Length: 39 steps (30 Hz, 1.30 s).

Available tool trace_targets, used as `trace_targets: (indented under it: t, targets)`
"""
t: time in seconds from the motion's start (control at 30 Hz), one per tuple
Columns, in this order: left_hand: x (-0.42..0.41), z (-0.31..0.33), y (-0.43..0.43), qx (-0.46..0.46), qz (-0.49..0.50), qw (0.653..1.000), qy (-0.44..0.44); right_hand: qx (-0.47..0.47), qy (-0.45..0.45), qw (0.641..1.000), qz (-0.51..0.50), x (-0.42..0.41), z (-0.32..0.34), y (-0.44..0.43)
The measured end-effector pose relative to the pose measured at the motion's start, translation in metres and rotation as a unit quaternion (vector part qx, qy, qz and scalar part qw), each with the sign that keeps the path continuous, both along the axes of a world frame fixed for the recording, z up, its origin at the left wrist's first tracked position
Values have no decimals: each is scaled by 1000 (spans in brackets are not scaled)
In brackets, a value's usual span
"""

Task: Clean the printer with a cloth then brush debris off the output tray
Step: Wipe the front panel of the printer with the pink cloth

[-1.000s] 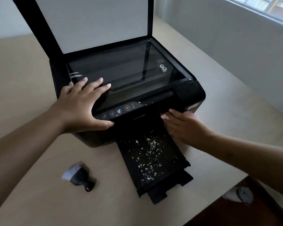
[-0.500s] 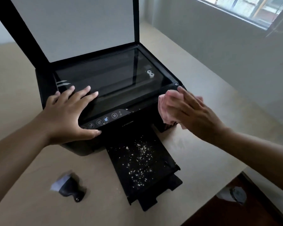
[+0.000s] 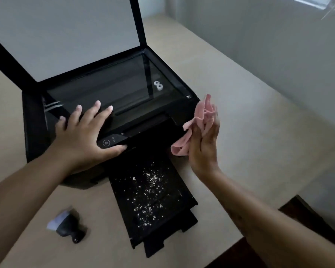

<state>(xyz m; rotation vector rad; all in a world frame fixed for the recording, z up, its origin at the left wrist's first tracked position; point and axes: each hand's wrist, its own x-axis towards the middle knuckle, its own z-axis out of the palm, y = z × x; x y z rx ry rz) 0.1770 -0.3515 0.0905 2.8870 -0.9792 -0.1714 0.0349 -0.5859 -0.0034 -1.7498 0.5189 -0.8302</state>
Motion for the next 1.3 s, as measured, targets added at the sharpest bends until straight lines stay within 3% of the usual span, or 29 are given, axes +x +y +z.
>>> trace_targets:
  t: [0.07,0.13,0.2,0.33,0.47,0.57,0.73,0.8,0.93,1.0,1.1,1.13,1.2,1.27,1.3]
  targets:
    - [-3,-3,-2,5,9,1000,-18,227,18,971,-72,4,4,30]
    - [-4,-3,0,1,10,1000,-24,386,14,912,-139,16,2,40]
    - [-5,-2,-4,2,10,1000,-24,398,27,892,-214,27,-2,42]
    - [-7,0,-8,4,13,1000,-14,399,43,887,-230,32,-8,45]
    - [-7,3,-9,5,10,1000,-9,408,-29,883,-230,27,0,38]
    - [-4,4,-10,5,11,1000,-11,465,-72,854,-220,25,4,32]
    - [-5,3,-14,12,6,1000,-16,441,-44,877,-187,8,9,27]
    - [-4,5,-17,17,3,1000,-20,394,-40,900,-184,2,12,19]
    - [-5,5,-16,16,4,1000,-22,122,56,980,-150,5,18,3]
    - [-6,5,-14,11,7,1000,-22,-2,100,984,-145,12,23,-5]
    - [-6,5,-12,5,7,1000,-20,-204,38,972,-107,17,20,-21]
    - [-6,5,-10,5,8,1000,-22,-241,27,967,-80,17,19,-27]
    - [-7,3,-8,6,6,1000,-22,-201,55,978,-28,16,29,-37]
    - [-5,3,-6,-5,6,1000,-25,-185,85,978,-38,21,38,-37]
    - [-4,3,-6,-7,7,1000,-27,-221,88,970,-44,23,41,-34]
